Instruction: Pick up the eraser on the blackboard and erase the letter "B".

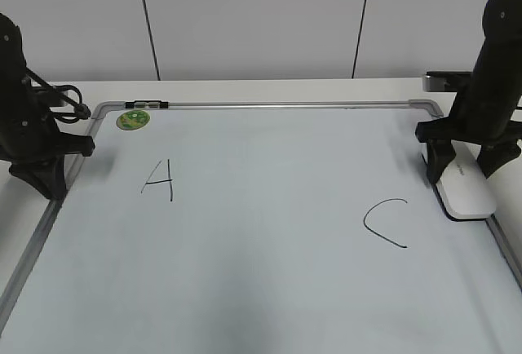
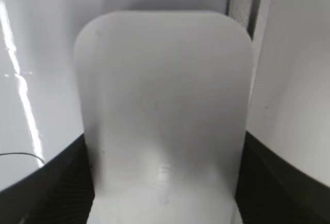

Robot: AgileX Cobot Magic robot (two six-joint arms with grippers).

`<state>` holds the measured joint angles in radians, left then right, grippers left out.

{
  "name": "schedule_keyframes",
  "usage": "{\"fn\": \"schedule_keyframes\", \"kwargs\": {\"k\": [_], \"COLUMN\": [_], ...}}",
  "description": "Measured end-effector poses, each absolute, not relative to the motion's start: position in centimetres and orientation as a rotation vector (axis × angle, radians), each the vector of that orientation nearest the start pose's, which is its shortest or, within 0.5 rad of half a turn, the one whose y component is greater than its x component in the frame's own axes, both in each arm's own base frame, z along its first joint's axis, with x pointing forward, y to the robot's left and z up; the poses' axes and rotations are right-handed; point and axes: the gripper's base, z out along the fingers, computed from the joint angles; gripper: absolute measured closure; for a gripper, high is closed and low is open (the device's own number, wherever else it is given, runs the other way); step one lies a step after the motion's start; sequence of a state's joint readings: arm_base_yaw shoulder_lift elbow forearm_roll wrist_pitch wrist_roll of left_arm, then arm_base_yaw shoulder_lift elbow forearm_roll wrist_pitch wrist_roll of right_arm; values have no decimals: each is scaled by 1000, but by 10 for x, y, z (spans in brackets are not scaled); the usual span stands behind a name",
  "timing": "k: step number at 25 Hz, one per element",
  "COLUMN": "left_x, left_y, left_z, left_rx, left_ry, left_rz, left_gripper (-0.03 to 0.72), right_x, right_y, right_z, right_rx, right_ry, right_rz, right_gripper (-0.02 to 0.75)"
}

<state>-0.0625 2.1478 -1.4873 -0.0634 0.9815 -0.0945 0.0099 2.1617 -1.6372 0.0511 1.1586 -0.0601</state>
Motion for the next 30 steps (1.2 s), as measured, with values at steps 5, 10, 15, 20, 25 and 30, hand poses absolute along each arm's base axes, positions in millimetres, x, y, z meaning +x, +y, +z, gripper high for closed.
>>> {"fn": "schedule_keyframes", "kwargs": {"k": [5, 10, 15, 20, 25, 30], "left_x": [409, 409, 409, 410, 420, 422], "left_y": [-30, -30, -30, -30, -30, -29], "left_z": [130, 130, 130, 131, 144, 175], "left_rx": [-105, -105, -105, -104, -89, -70], "left_ry": [3127, 3127, 3127, 3122, 3070, 3020], "left_rz": [-85, -85, -85, -85, -74, -55], "left_gripper": [664, 664, 664, 651, 456, 237], "right_x": [424, 424, 424, 436, 443, 441], "right_y": [10, 11, 12, 10, 10, 9], "right_z": [159, 159, 160, 183, 196, 201], "right_rx": [-63, -53, -51, -69, -70, -47], "right_ry": [3161, 3158, 3156, 3109, 3064, 3058], "right_rz": [106, 126, 132, 100, 86, 79], "right_gripper": [183, 118, 76, 76, 76, 78]}}
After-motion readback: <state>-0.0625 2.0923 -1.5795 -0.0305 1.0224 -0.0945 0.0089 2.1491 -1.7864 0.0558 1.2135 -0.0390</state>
